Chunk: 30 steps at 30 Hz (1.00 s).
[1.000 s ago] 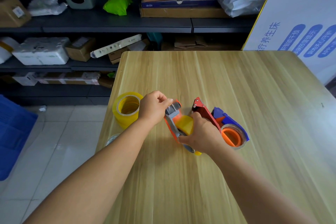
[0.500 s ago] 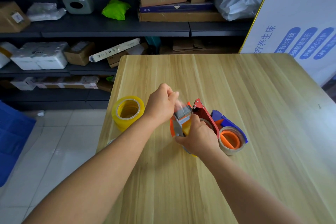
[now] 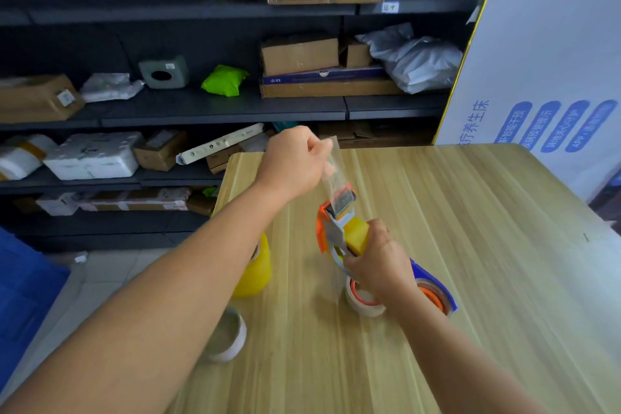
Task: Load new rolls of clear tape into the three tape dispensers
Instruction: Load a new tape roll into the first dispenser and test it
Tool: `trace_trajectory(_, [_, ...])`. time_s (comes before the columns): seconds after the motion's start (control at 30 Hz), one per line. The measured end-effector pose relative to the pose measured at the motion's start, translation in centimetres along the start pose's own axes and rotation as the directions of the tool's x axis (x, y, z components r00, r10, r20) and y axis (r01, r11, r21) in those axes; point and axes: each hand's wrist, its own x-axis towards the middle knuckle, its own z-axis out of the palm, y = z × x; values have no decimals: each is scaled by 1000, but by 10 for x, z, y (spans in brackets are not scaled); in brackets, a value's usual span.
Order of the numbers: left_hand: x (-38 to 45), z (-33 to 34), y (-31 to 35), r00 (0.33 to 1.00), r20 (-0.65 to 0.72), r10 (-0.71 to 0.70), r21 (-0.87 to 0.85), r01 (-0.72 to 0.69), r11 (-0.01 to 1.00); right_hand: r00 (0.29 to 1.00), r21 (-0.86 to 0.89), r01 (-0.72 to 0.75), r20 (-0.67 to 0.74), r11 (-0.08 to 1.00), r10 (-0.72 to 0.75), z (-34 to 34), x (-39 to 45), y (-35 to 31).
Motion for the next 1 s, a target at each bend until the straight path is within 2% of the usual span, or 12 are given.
trace_trajectory(0.13, [7, -14, 18, 999, -46, 15, -130, -21, 991, 1000, 81, 15, -13, 997, -14, -8, 3, 6])
trace_trajectory(0.4, [-5, -14, 53, 994, 108, 31, -418, 17, 908, 994, 149, 100, 37, 984, -107, -27, 10, -23])
trace_trajectory(0.5, [-6, -13, 59, 992, 97, 82, -380, -39, 924, 991, 165, 107, 65, 981, -119, -27, 15, -34])
trace_trajectory(0.67, [-3, -22, 48, 994, 13, 105, -236, -99, 967, 992, 102, 117, 25, 988, -120, -18, 13, -21])
trace_trajectory(0.8, [-3, -27, 37, 998, 23, 52, -277, -44, 960, 995, 57, 83, 48, 995, -86, -17, 11, 0])
trace_trajectory(1.0, [2, -36, 38, 999, -29, 39, -324, -47, 945, 998, 152, 46, 31, 987, -51, -8, 5, 14])
